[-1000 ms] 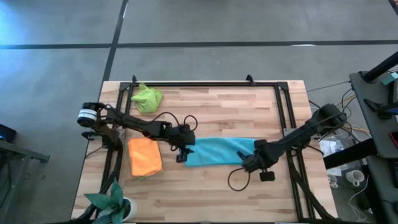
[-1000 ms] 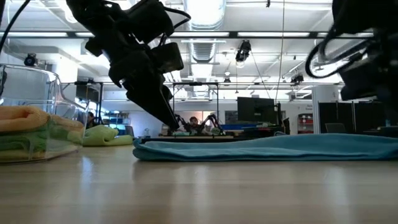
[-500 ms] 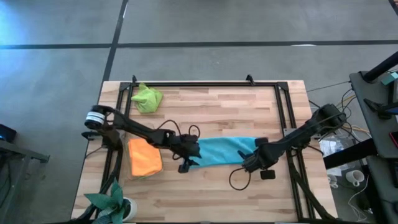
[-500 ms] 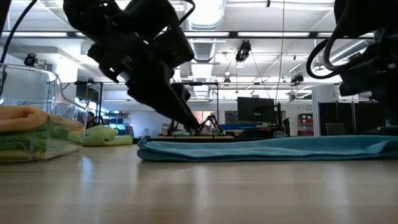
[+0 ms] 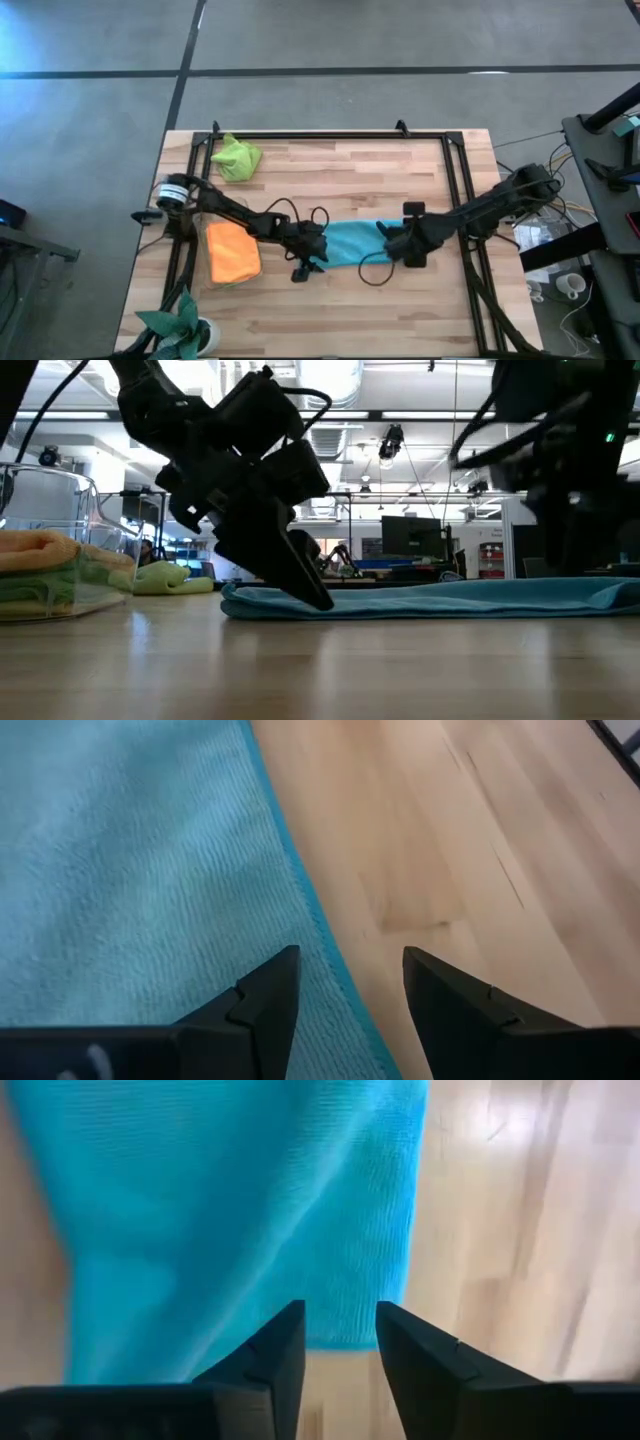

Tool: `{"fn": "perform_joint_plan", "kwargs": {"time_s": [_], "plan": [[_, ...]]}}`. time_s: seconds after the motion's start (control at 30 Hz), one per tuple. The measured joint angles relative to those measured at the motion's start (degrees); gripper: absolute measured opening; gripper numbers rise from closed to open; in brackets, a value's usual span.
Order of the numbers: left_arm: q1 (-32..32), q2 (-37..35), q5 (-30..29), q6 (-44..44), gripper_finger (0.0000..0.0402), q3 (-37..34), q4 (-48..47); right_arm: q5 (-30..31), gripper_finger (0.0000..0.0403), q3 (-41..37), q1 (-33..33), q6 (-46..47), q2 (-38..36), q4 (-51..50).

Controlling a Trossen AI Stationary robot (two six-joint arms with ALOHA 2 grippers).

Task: Fold microfiber towels
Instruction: Fold the blue microfiber towel on the table

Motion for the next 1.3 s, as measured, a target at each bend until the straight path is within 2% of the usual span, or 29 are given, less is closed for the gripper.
{"fn": "perform_joint_plan", "kwargs": {"time_s": [0.2, 0.37, 0.6, 0.9, 1.2, 1.3], "plan": [[-0.8, 0.4, 1.8, 0.2, 0.0164, -1.2, -1.8, 0.0, 0.0096, -5.5, -6.7, -7.2, 0.0, 4.3], [-1.1, -0.2, 3.1, 0.2, 0.0164, -2.1, -2.1, -2.7, 0.0081, -5.8, -11.0, -9.9, 0.0, 6.2], [-1.1, -1.3, 5.3, 0.0, 0.0164, -2.2, -4.1, -3.6, 0.0077, -6.0, -14.1, -13.9, 0.0, 9.7], [-1.2, -4.8, 6.5, 0.0, 0.0164, -2.4, -13.2, -5.6, 0.0075, -7.7, -18.1, -21.4, 0.0, 17.4], [-1.4, -6.9, 6.1, 0.0, 0.0164, -1.9, -13.9, -3.9, 0.0075, -3.5, -18.5, -21.5, -0.1, 9.8], [-1.2, -7.6, 2.8, 0.6, 0.0164, -0.9, -11.8, -4.1, 0.0075, -1.1, -17.7, -20.3, -0.2, 9.8]]}}
